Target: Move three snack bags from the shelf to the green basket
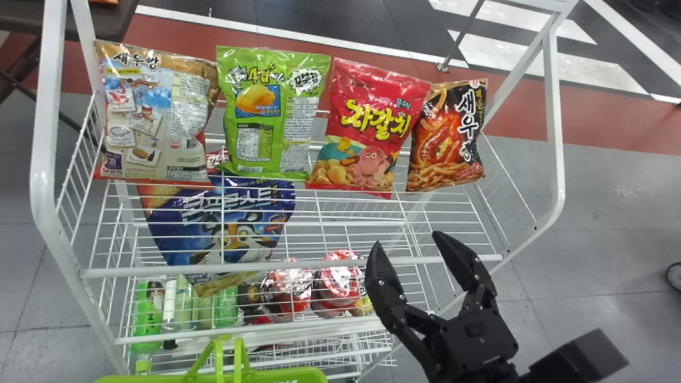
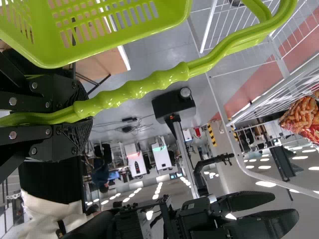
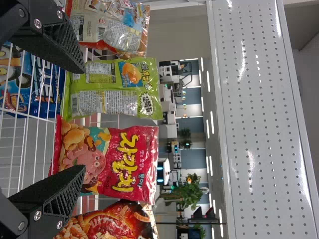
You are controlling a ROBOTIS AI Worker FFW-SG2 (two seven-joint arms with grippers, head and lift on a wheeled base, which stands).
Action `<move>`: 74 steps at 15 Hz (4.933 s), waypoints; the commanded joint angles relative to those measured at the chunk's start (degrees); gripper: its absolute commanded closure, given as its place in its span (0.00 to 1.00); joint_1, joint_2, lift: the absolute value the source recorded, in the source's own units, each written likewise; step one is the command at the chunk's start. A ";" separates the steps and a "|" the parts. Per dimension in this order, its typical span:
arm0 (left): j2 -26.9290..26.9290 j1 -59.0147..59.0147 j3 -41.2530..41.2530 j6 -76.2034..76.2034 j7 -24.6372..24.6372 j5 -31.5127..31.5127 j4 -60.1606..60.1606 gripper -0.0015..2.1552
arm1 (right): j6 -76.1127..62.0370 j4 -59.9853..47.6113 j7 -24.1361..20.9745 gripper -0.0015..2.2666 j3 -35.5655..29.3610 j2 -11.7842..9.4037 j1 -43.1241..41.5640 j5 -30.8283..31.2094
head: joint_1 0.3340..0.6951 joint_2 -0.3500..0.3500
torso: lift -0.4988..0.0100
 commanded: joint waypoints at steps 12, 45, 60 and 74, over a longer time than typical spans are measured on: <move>-0.15 -0.18 0.30 5.48 0.01 0.85 -2.01 0.81 | 0.54 1.24 0.00 0.06 0.26 -0.03 -1.50 0.00 | 1.00 0.00 | 0.90; -0.15 -5.36 0.12 17.43 0.89 3.58 -6.67 0.81 | 40.62 34.55 11.69 0.97 24.43 13.07 -62.05 3.60 | 1.00 0.51 | 0.90; -0.15 -4.83 -0.41 13.39 1.24 3.40 -7.11 0.81 | 73.67 -11.07 12.65 0.97 12.04 1.99 -40.96 3.25 | 1.00 0.30 | 0.90; -0.15 -5.01 -0.41 7.06 3.35 3.49 -6.93 0.81 | 103.49 -34.16 27.42 0.97 -38.67 5.07 -25.05 -27.95 | 1.00 0.00 | 0.90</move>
